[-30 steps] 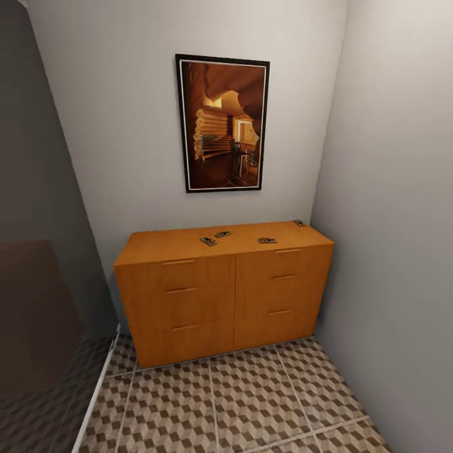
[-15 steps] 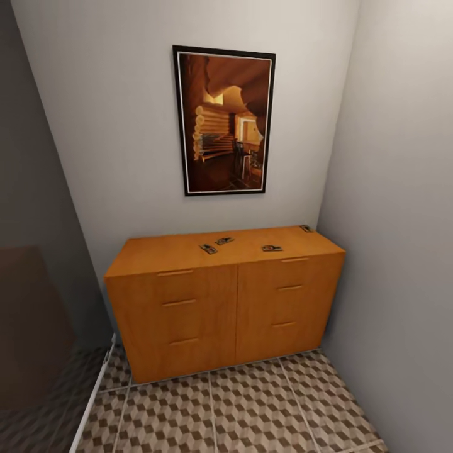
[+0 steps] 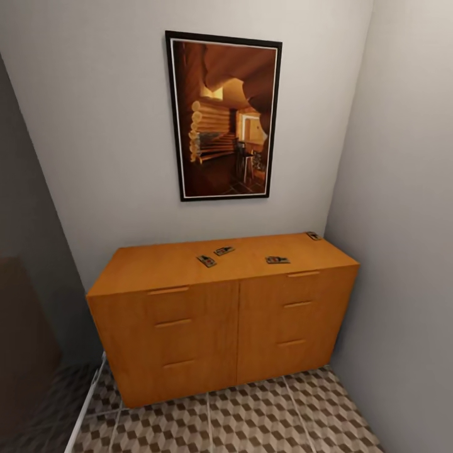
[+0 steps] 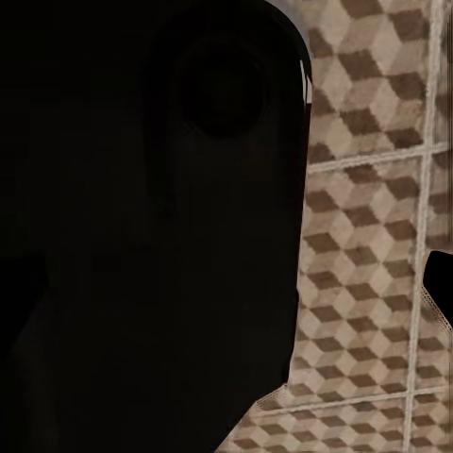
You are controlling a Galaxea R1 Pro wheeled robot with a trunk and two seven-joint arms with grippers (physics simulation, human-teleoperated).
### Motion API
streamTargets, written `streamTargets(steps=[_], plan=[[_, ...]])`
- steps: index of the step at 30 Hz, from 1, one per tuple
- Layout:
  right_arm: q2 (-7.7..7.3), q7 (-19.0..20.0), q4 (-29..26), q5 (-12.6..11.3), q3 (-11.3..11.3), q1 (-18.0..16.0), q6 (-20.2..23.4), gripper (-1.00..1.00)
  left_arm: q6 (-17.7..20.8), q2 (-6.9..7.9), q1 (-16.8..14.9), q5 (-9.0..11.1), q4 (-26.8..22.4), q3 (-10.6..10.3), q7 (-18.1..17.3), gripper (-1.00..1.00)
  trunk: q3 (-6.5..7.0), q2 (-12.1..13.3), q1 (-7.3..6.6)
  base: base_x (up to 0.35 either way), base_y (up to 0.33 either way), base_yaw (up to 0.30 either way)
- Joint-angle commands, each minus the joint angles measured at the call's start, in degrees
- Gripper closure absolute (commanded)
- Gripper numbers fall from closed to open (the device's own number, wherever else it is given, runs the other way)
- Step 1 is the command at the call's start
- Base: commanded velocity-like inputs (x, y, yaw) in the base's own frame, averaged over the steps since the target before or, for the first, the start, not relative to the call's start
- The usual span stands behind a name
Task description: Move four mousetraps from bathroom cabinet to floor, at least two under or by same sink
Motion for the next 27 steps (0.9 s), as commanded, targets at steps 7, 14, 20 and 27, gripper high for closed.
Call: streamTargets(steps=[7,14,20,27], plan=[[0.0,-0.08,0.0,0.06,0.05,0.0,-0.18,-1.0,-0.07,0.0,-0.01,0.02,-0.02,0.03,-0.02,-1.0,-0.04,-0.02,0.03,0.319,0.0,0.0],[0.0,-0.06,0.0,0.06,0.05,0.0,-0.18,-1.0,-0.07,0.0,-0.01,0.02,-0.02,0.03,-0.02,-1.0,-0.04,-0.02,0.03,0.299,0.0,0.0],[0.03,-0.09,0.0,0.06,0.05,0.0,-0.18,-1.0,-0.09,0.0,-0.01,0.02,-0.02,0.03,-0.02,-1.0,-0.04,-0.02,0.03,0.101,0.0,0.0],[0.04,-0.05,0.0,0.06,0.05,0.0,-0.18,-1.0,-0.08,0.0,-0.01,0.02,-0.02,0.03,-0.02,-1.0,-0.04,-0.02,0.03,0.012,0.0,0.0]])
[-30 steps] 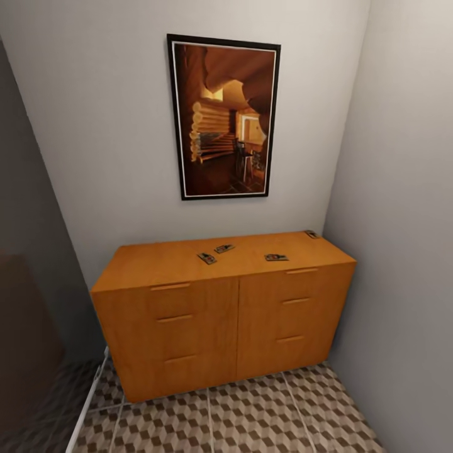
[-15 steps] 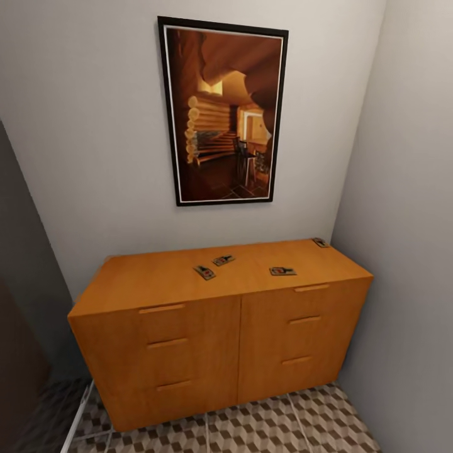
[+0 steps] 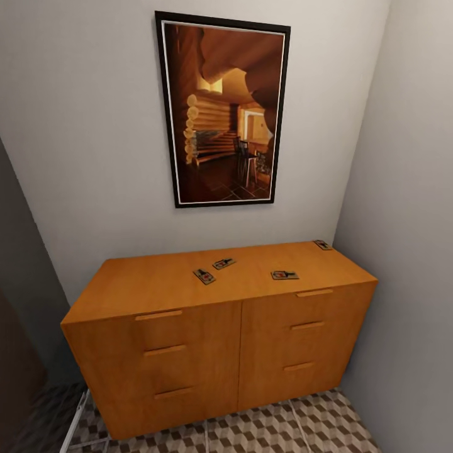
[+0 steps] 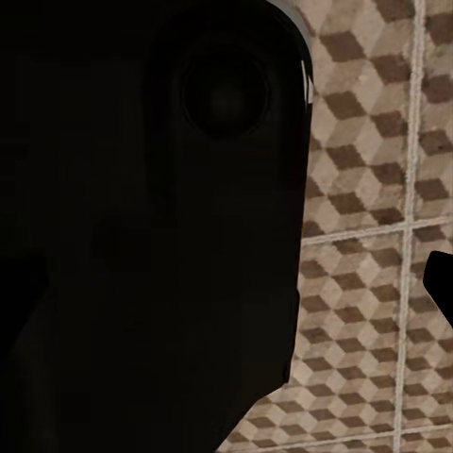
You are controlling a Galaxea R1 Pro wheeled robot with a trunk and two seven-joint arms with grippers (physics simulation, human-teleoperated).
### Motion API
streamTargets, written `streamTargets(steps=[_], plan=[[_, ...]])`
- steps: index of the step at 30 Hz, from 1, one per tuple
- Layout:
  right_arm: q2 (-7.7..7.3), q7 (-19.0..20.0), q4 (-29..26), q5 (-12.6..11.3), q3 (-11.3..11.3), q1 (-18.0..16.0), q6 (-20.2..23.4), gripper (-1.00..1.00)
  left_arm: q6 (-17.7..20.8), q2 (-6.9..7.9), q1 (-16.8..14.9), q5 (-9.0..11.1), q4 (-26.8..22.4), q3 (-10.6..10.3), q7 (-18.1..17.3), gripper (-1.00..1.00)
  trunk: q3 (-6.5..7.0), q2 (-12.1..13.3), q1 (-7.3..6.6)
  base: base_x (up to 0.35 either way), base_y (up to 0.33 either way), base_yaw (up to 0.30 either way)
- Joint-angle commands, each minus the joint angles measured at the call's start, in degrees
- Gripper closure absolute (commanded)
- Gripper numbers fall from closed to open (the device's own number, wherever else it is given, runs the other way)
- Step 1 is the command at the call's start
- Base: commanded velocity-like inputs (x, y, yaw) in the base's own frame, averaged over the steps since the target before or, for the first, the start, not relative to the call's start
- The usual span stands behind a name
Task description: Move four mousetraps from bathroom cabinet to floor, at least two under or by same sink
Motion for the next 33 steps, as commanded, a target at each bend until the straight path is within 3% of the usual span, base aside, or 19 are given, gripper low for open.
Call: streamTargets(steps=[1,33], plan=[[-0.02,-0.05,0.0,0.06,0.05,0.0,-0.18,-1.0,-0.08,0.0,-0.01,0.02,-0.01,0.03,-0.02,-1.0,-0.04,-0.02,0.0,0.002,0.0,0.0],[0.09,-0.06,0.0,-0.1,-0.33,0.0,-0.8,-1.0,-0.05,-0.06,-0.01,0.02,-0.01,0.05,-0.02,-1.0,-0.04,-0.02,0.0,0.0,0.0,0.0]])
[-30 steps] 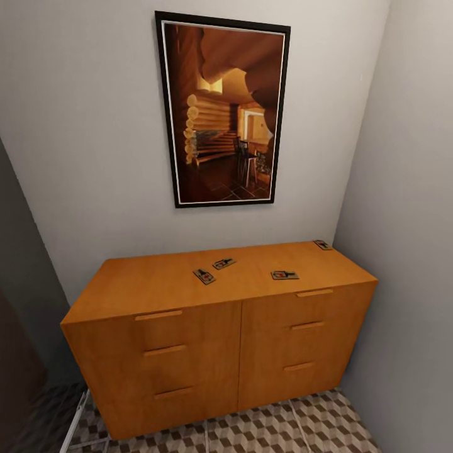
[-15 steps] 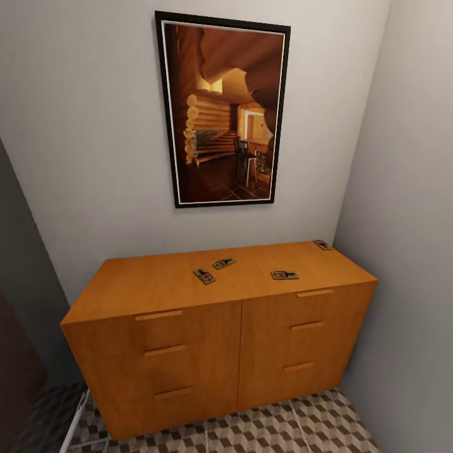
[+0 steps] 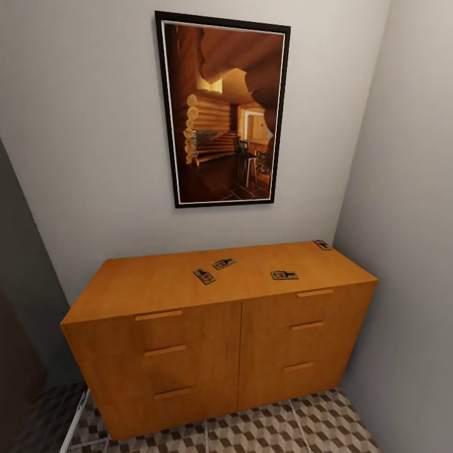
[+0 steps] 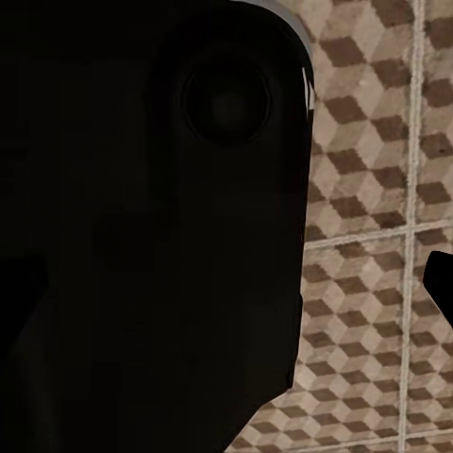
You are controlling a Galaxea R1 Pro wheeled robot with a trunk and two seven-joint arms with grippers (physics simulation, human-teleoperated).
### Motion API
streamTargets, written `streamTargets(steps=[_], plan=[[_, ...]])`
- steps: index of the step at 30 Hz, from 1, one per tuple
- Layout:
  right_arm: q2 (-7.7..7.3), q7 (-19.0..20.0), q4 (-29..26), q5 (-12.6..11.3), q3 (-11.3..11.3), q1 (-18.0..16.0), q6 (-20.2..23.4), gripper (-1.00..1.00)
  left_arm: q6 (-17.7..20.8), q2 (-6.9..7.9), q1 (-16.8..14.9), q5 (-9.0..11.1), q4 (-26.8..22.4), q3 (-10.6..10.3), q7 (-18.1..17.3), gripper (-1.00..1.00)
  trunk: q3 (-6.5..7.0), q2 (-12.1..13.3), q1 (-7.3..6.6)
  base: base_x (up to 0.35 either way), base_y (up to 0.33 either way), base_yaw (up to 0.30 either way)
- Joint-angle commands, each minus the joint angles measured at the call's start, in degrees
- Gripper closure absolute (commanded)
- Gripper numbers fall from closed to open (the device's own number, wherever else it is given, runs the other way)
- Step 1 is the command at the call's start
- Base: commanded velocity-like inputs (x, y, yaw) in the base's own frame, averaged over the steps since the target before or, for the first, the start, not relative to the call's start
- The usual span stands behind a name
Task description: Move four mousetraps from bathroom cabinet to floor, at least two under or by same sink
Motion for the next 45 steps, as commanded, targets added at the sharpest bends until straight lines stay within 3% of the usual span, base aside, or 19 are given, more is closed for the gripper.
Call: streamTargets(steps=[1,32,41,45], plan=[[0.03,-0.05,0.0,0.02,-0.01,0.0,-0.18,-1.0,-0.07,0.02,-0.01,0.02,-0.01,0.02,-0.02,-1.0,-0.04,-0.02,0.0,0.0,0.0,0.0],[-0.1,-0.08,0.0,-0.15,-0.2,0.0,-0.24,-1.0,0.02,-0.4,-0.01,-0.03,-0.4,-0.06,0.7,-1.0,-0.04,-0.02,0.0,0.0,0.0,0.0],[-0.18,-0.1,-1.87,0.16,0.03,-0.06,-0.12,-1.0,0.94,-0.99,-0.01,-0.12,-7.18,-0.26,0.57,-1.0,-0.04,-0.02,0.0,0.0,0.0,0.0],[-0.51,0.2,-11.89,0.03,0.03,-0.08,1.8,-1.0,6.14,-0.84,-0.01,-0.53,-18.4,-0.47,0.5,-1.0,-0.04,-0.02,0.0,0.0,0.0,0.0]])
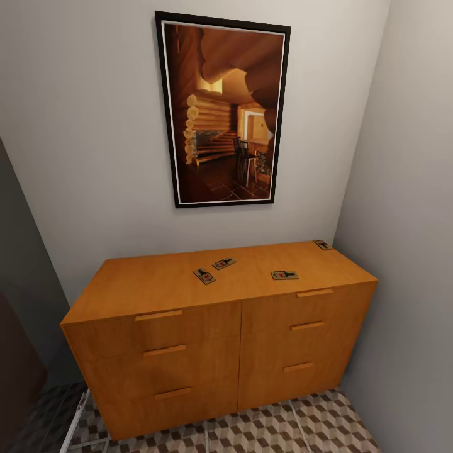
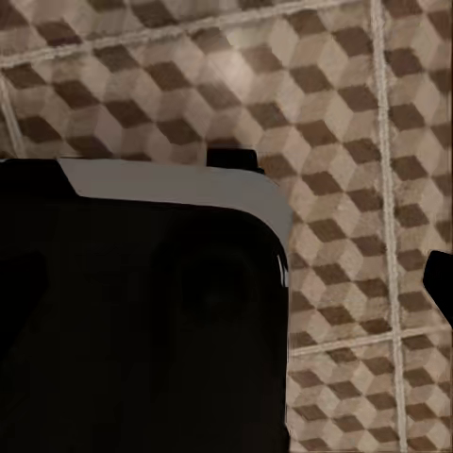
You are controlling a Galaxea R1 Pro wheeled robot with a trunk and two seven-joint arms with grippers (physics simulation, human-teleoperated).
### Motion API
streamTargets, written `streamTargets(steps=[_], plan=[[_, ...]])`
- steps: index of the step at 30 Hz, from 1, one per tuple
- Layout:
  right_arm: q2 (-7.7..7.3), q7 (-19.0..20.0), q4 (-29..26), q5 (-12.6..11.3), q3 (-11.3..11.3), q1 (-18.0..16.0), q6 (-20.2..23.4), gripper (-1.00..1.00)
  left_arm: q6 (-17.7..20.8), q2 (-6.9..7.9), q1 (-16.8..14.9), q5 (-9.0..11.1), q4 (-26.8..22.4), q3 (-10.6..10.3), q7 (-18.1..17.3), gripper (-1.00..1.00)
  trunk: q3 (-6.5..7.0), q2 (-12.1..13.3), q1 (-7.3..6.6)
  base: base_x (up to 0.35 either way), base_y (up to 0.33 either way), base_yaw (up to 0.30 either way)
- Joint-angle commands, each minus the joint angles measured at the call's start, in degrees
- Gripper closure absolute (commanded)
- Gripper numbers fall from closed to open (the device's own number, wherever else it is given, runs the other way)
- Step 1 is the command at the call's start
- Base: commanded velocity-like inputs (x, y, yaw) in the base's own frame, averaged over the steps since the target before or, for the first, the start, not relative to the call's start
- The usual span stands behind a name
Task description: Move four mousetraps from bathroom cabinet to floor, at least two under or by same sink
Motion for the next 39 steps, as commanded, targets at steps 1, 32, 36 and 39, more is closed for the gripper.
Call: streamTargets(steps=[1,32,36,39], plan=[[-0.27,0.05,-3.39,-0.04,-0.03,0.0,1.31,-1.0,3.47,0.05,0.02,-0.15,-4.67,-0.06,-0.01,-1.0,-0.06,-0.03,0.0,0.0,0.0,0.0],[-4.87,0.0,-43.4,-0.45,-2.19,-1.03,25.17,-1.0,27.08,0.84,-0.11,-6.27,-48.05,-0.68,-0.67,-1.0,-0.06,-0.03,0.0,0.0,0.0,0.0],[-4.86,-0.05,-47.48,-0.43,-2.33,-1.66,28.25,-1.0,29.92,0.74,-0.68,-6.87,-50.89,-0.69,-0.77,-1.0,-0.06,-0.03,0.0,0.0,0.0,0.0],[-4.84,-0.07,-49.8,-0.43,-2.35,-1.85,29.72,-1.0,31.19,0.67,-1.27,-7.03,-52.04,-0.72,-0.79,-1.0,-0.06,-0.03,0.0,0.0,0.0,0.0]])
